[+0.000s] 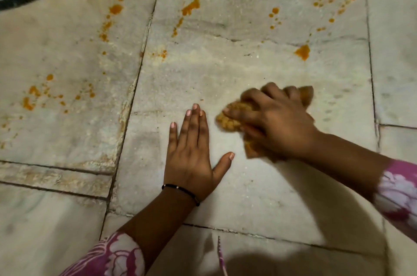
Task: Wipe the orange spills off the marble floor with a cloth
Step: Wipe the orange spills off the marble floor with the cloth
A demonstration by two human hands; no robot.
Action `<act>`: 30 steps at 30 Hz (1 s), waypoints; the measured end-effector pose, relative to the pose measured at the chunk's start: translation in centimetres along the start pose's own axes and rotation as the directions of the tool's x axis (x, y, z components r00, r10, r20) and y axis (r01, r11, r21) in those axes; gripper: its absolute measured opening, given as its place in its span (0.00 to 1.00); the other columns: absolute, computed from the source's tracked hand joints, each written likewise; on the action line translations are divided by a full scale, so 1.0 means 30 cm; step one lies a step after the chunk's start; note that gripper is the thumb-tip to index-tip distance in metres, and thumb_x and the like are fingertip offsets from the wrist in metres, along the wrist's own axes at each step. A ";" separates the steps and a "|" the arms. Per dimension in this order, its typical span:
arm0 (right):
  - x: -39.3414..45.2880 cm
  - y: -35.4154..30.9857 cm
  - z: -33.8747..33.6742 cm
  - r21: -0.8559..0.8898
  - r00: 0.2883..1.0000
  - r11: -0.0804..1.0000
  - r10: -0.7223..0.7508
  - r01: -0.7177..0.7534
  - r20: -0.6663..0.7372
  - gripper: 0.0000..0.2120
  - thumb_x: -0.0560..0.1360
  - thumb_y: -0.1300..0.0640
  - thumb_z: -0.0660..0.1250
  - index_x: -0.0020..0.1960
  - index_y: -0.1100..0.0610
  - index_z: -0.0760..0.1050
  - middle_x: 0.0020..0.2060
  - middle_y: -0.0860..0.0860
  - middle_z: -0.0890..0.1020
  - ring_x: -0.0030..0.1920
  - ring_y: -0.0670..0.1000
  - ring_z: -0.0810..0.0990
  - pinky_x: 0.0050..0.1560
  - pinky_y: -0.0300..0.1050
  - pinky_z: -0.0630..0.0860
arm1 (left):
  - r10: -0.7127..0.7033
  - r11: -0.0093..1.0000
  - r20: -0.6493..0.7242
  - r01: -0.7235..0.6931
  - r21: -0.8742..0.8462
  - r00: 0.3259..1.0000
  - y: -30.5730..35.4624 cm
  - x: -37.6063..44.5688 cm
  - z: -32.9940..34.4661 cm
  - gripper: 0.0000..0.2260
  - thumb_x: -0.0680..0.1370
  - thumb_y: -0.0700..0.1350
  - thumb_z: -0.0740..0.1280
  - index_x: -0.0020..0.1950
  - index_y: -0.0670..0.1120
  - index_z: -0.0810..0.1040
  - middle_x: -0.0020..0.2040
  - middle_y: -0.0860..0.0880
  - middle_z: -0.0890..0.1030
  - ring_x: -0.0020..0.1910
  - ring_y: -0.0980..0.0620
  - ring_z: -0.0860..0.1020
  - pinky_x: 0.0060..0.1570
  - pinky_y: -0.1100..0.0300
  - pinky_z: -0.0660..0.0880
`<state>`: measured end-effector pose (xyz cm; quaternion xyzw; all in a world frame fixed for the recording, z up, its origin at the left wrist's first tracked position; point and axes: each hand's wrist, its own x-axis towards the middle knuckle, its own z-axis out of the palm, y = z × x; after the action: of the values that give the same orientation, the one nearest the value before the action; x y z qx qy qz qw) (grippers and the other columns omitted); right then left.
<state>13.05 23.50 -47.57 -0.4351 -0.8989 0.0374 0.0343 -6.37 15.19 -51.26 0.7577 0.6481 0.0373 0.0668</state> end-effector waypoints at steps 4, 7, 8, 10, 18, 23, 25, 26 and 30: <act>-0.148 0.164 -0.029 0.021 0.989 0.989 0.147 -0.147 0.010 0.20 0.73 0.41 0.57 0.63 0.40 0.74 0.59 0.55 0.76 0.54 0.61 0.70 0.48 0.58 0.65 | 0.009 1.000 0.001 -0.009 0.006 1.000 0.000 0.001 0.003 0.38 0.77 0.65 0.49 0.76 0.37 0.53 0.77 0.40 0.54 0.76 0.44 0.53 0.73 0.42 0.52; -0.057 0.288 -0.049 -0.003 0.958 0.958 0.288 -0.288 0.001 0.22 0.72 0.38 0.56 0.65 0.38 0.71 0.61 0.56 0.73 0.57 0.63 0.68 0.50 0.59 0.64 | 0.004 1.000 0.025 -0.004 0.008 1.000 0.001 0.000 -0.003 0.39 0.77 0.66 0.48 0.76 0.38 0.53 0.77 0.40 0.53 0.77 0.44 0.52 0.73 0.43 0.51; -0.009 0.301 -0.052 -0.009 0.946 0.946 0.325 -0.325 -0.013 0.23 0.72 0.38 0.56 0.65 0.38 0.71 0.62 0.55 0.72 0.58 0.63 0.67 0.51 0.59 0.64 | 0.003 1.000 0.035 -0.003 0.009 0.999 0.003 0.001 -0.005 0.39 0.77 0.66 0.48 0.76 0.38 0.52 0.77 0.40 0.53 0.77 0.45 0.52 0.74 0.43 0.51; 0.081 0.264 -0.041 -0.035 0.941 0.940 0.338 -0.339 -0.020 0.23 0.72 0.39 0.56 0.65 0.40 0.73 0.63 0.55 0.71 0.60 0.63 0.66 0.53 0.59 0.63 | -0.002 1.000 0.050 0.001 0.015 0.999 0.005 0.003 -0.008 0.39 0.77 0.66 0.48 0.77 0.38 0.52 0.78 0.41 0.52 0.77 0.45 0.51 0.74 0.43 0.50; -0.250 0.016 0.007 0.068 0.997 0.995 -0.079 0.078 0.013 0.21 0.76 0.42 0.58 0.66 0.43 0.74 0.61 0.54 0.77 0.58 0.60 0.72 0.52 0.57 0.65 | 0.014 1.000 0.027 -0.014 0.000 1.000 -0.003 -0.001 0.001 0.38 0.77 0.65 0.50 0.77 0.38 0.52 0.77 0.41 0.53 0.77 0.45 0.52 0.74 0.44 0.50; -0.355 0.263 -0.014 0.018 0.993 0.993 0.115 -0.115 -0.018 0.22 0.75 0.40 0.58 0.69 0.40 0.65 0.59 0.58 0.76 0.55 0.65 0.73 0.50 0.64 0.69 | 0.014 1.000 0.021 -0.015 0.021 1.000 -0.002 0.001 -0.002 0.38 0.77 0.65 0.51 0.76 0.37 0.53 0.77 0.40 0.54 0.77 0.44 0.52 0.74 0.43 0.50; -0.254 0.281 -0.015 -0.008 0.946 0.950 0.311 -0.313 -0.095 0.22 0.76 0.39 0.55 0.67 0.41 0.69 0.58 0.57 0.75 0.54 0.64 0.70 0.50 0.63 0.68 | 0.008 1.000 0.042 -0.009 0.029 0.999 -0.002 0.000 -0.010 0.38 0.77 0.65 0.50 0.76 0.37 0.53 0.77 0.40 0.53 0.77 0.44 0.52 0.74 0.43 0.51; -0.191 0.273 -0.012 -0.016 0.923 0.928 0.368 -0.372 -0.114 0.22 0.76 0.39 0.55 0.66 0.43 0.71 0.58 0.57 0.75 0.54 0.63 0.69 0.50 0.61 0.67 | 0.004 0.999 0.054 -0.006 0.038 0.999 -0.001 0.001 -0.011 0.38 0.77 0.65 0.49 0.76 0.38 0.53 0.77 0.40 0.53 0.77 0.44 0.52 0.74 0.43 0.51; -0.012 0.116 0.017 -0.027 0.941 0.945 0.322 -0.327 -0.108 0.21 0.75 0.40 0.56 0.65 0.43 0.73 0.59 0.54 0.75 0.56 0.61 0.69 0.52 0.57 0.63 | -0.001 0.999 0.079 -0.001 0.035 0.997 0.001 0.005 -0.014 0.39 0.76 0.66 0.48 0.77 0.39 0.51 0.78 0.41 0.51 0.77 0.45 0.50 0.74 0.44 0.49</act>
<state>15.93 25.35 -48.42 -0.5792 -0.8127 0.0002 0.0637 -6.37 15.36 -50.84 0.7597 0.6454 -0.0042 0.0792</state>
